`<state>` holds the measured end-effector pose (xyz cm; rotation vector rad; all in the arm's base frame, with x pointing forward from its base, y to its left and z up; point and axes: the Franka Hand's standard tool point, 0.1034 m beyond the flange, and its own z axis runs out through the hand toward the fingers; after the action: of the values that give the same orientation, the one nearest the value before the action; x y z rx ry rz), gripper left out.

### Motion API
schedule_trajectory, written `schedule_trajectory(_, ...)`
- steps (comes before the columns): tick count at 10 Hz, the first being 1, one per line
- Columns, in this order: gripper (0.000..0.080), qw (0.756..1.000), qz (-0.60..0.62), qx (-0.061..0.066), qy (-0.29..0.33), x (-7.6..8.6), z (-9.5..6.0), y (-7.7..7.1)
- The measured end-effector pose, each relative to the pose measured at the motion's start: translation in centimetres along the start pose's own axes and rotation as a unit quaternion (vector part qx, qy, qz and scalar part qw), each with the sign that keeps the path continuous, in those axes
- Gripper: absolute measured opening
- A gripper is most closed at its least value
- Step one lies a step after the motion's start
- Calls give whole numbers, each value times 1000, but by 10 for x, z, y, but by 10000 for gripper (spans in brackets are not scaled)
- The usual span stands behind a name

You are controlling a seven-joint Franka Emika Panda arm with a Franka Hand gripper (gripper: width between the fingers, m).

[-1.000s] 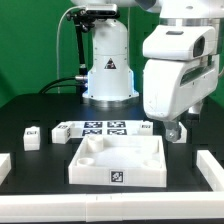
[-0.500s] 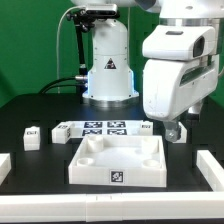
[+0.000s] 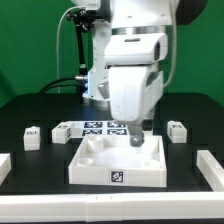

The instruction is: Assemble one leg

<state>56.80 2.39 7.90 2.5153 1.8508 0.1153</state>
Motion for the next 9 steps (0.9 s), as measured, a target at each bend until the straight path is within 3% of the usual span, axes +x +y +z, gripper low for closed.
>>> schedule_trajectory(4,650,1000,-2,1,-1,-1,1,-1)
schedule_trajectory(6,650,999,-40,2,-7,-15,11,-27)
schedule_trajectory(8,650,997,-68,6,-17,-19,14,-48)
schedule_trajectory(9,650,997,-69,12,-19,-26,16,-62)
